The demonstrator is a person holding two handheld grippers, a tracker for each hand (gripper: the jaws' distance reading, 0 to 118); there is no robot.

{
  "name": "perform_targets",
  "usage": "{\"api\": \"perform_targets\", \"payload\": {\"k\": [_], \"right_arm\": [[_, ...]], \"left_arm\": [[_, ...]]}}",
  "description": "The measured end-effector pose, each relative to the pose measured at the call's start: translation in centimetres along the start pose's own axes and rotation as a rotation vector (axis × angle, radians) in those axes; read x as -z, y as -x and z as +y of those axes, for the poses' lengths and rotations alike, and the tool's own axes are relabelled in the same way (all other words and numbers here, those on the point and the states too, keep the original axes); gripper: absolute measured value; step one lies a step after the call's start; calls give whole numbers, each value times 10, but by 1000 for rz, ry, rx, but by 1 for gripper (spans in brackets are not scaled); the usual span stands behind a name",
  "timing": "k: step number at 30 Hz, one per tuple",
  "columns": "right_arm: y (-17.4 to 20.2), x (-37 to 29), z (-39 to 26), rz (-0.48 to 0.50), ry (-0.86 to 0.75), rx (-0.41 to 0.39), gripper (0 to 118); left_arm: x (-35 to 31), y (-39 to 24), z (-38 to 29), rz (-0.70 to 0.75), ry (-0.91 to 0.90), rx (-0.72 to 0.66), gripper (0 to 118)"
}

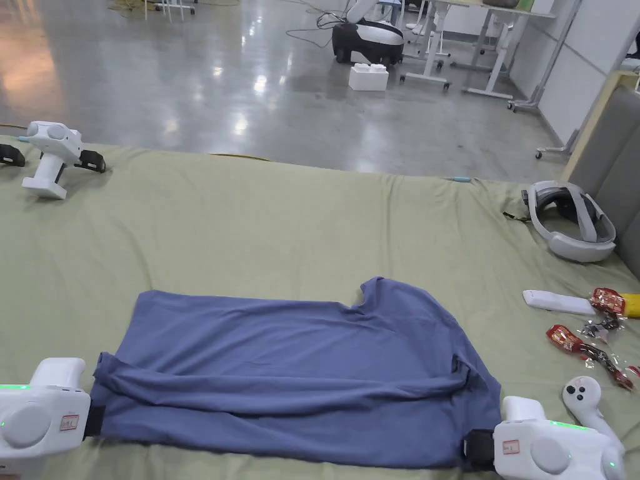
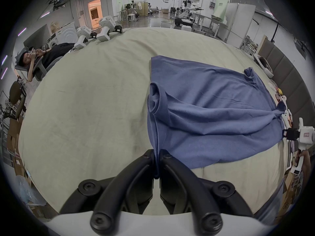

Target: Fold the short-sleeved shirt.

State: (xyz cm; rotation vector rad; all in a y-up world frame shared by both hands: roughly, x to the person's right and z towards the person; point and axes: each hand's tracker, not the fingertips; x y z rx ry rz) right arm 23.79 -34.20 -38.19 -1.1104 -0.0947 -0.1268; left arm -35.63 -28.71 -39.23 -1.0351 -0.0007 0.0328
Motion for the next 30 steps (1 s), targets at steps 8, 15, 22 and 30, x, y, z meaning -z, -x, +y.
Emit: {"api": "perform_targets", "payload": {"k": [8,15,22,30], "right_arm": [[20,-6,-6,-37,-73,-65,8],[27,-61,1,-58,-200,-112,7],[28,-118,11,-64,-259,-159,7],[23,-136,-35,-34,-201,-186,7]], "left_arm": [[-2,-1,-5,-9,-11,-9,8],[-30,2,7,-51,-57,-32,8],[-81,11,24,-80,-126,-60,7],[-108,36,-9,-116,-79,-126,8]]}}
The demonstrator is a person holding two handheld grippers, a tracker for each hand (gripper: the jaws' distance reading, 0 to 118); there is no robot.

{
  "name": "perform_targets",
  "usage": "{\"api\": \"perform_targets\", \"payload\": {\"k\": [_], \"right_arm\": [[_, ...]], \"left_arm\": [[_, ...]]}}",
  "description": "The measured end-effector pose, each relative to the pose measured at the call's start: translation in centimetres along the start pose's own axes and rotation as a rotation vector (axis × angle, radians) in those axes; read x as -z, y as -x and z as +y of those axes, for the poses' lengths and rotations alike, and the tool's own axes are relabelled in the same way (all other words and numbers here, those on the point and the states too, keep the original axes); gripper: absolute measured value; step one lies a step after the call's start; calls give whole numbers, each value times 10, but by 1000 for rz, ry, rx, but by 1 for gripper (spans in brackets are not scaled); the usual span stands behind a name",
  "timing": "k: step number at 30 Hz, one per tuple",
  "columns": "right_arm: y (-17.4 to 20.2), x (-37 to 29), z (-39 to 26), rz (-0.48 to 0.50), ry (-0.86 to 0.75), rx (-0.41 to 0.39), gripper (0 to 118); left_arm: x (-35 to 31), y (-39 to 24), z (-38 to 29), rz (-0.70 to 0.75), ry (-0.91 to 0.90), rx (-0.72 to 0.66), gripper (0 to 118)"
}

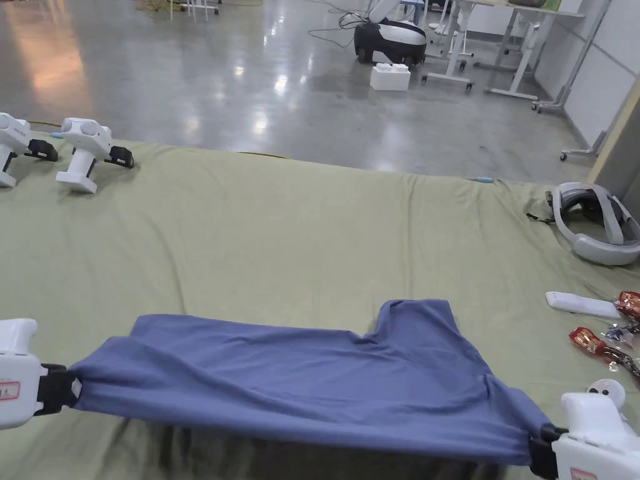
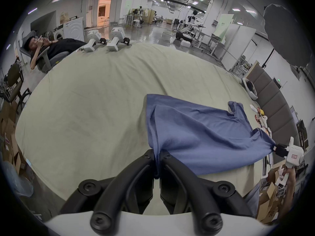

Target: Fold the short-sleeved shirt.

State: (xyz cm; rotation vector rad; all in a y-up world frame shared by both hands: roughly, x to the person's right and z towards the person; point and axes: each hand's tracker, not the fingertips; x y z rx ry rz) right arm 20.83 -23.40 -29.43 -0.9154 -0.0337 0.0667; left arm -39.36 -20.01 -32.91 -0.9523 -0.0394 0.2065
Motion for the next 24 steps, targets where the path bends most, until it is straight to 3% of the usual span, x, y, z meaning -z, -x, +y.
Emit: {"api": "perform_targets", "payload": {"k": [10,17,19,20,21,23,24], "right_arm": [[26,26,-91,-21,160,-3,7],[36,46,-106,-51,153,-24,9],[38,42,-102,-63,150,-29,26],[36,39,-100,-71,142,-27,42],[36,34,-96,-70,125,-14,55],[36,24,-86,-63,60,25,67],[37,17,-79,-61,33,33,72]], "left_arm": [[30,11,-101,109,154,71,8],[59,20,-121,139,170,75,8],[55,18,-117,142,159,67,8],[54,17,-115,146,154,64,12],[52,15,-111,160,138,66,20],[44,11,-105,181,86,74,50],[41,10,-101,167,62,73,55]]}}
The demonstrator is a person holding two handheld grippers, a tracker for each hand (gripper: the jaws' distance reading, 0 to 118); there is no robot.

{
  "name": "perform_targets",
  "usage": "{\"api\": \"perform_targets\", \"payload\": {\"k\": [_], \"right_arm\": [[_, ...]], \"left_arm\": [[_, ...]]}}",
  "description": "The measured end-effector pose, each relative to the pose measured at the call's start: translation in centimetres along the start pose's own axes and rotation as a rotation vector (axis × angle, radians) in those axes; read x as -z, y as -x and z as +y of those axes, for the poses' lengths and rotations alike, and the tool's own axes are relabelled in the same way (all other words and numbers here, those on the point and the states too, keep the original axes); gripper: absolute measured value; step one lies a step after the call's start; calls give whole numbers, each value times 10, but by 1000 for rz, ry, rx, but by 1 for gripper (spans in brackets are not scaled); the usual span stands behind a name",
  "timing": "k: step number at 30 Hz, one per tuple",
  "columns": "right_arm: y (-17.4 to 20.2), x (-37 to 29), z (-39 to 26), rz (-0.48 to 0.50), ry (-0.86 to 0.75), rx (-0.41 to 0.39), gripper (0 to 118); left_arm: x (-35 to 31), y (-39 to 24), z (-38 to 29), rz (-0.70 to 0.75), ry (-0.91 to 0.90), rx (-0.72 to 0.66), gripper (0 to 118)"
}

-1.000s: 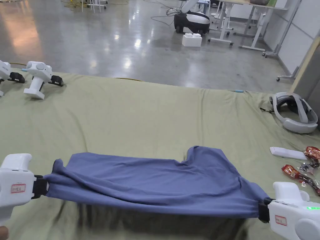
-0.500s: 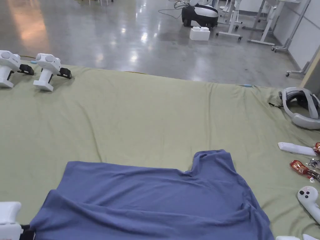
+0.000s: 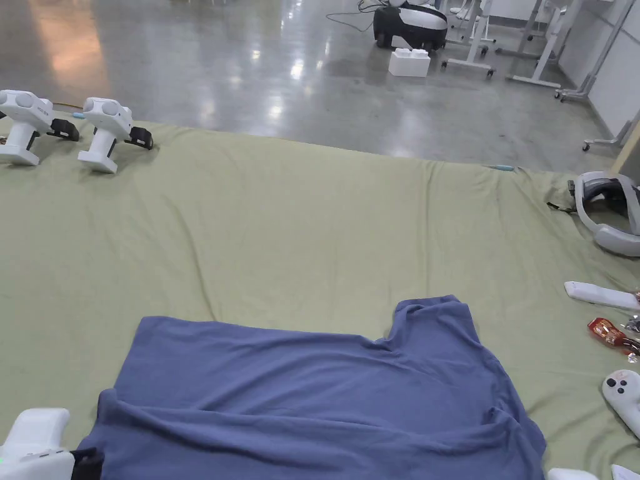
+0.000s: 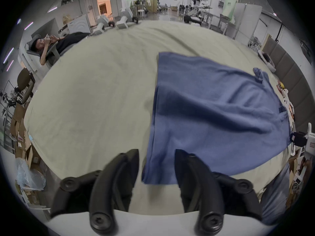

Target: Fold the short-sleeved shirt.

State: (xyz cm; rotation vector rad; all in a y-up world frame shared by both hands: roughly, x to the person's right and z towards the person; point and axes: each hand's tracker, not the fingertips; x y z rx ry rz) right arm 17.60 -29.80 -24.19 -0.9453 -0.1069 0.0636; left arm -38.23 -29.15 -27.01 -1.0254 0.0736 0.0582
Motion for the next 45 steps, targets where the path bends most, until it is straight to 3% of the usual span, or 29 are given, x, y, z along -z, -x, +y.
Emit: {"api": "perform_targets", "payload": {"k": [6,10,13,16,18,22,26,33,41,45], "right_arm": [[24,-31,45,16,-290,10,72],[48,-50,79,63,-482,71,72],[70,-65,98,33,-621,61,69],[89,-77,111,38,-720,79,55],[99,-81,118,42,-750,78,25],[110,-85,124,26,-822,94,21],[118,-85,124,-1,-866,63,7],[125,-82,124,4,-880,48,6],[124,-68,135,13,-839,10,6],[119,-51,139,15,-774,6,6]], "left_arm": [[-30,-28,35,-39,-243,24,55],[-53,-59,58,-76,-434,56,55],[-69,-80,70,-87,-584,56,55],[-72,-90,82,-39,-705,73,54],[-79,-97,88,-33,-764,71,45],[-92,-105,91,-67,-840,46,33],[-92,-109,89,-9,-900,63,2],[-81,-99,89,10,-861,66,1],[16,-29,140,-53,-399,-49,1],[75,3,174,-165,-141,-149,1]]}}
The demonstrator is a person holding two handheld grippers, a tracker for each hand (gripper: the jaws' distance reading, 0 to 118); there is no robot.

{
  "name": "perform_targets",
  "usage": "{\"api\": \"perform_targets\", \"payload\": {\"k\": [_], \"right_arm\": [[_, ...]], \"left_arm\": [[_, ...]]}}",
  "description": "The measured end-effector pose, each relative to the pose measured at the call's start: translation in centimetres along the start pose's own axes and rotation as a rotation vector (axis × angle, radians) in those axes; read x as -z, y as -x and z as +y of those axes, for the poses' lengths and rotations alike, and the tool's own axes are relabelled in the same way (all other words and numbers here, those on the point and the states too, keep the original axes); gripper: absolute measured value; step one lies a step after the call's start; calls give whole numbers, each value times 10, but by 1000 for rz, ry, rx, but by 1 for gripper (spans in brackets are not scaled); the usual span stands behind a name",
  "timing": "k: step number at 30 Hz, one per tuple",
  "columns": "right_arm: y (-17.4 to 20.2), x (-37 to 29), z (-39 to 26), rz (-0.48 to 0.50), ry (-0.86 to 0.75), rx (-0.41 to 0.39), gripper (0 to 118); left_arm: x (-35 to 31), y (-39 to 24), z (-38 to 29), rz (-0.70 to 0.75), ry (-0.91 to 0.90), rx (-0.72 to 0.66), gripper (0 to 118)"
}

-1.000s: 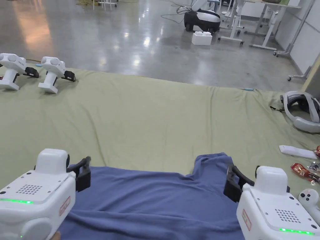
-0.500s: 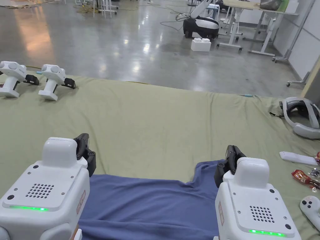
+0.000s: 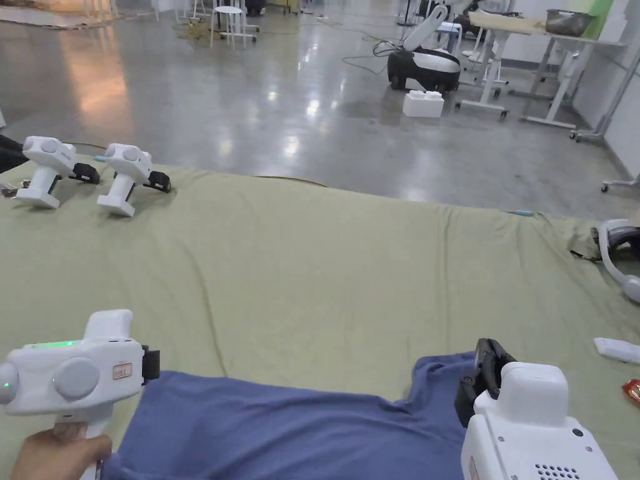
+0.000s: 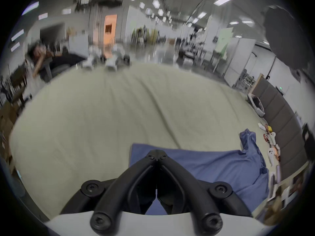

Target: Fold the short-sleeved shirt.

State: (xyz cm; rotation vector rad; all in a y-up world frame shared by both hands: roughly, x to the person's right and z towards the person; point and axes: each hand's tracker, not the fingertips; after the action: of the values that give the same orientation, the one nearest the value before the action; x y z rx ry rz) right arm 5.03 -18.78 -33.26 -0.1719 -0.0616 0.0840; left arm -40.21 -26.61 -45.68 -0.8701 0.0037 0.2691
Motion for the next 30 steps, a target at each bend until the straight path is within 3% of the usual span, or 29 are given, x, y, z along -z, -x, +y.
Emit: {"api": "perform_targets", "payload": {"k": [3,5,7,9,10,16,19,21,23,24,29,30], "right_arm": [[-4,10,-11,-9,50,2,6],[-7,17,-17,-16,80,1,6],[-10,21,-23,-24,103,-3,6],[-14,25,-28,-30,128,-11,6],[-15,26,-31,-34,135,-14,6],[-24,32,-47,-56,200,-18,6],[-28,35,-53,-63,233,-10,6],[-31,37,-58,-65,252,-4,6],[-33,40,-62,-66,266,2,6],[-35,41,-64,-69,275,3,6],[-53,56,-64,-81,301,40,6],[-58,64,-62,-93,316,35,8]], "left_arm": [[21,0,13,35,86,16,7],[37,4,19,46,137,45,33],[37,-2,23,43,158,25,38],[49,-1,27,51,189,7,69],[50,-2,30,57,219,16,72],[79,-2,28,79,328,19,71],[83,-9,24,123,306,86,71],[84,-1,25,169,283,141,60],[98,-1,20,185,248,246,22],[98,2,19,197,238,286,11],[139,7,6,152,203,239,6],[87,-25,7,154,189,224,6]]}}
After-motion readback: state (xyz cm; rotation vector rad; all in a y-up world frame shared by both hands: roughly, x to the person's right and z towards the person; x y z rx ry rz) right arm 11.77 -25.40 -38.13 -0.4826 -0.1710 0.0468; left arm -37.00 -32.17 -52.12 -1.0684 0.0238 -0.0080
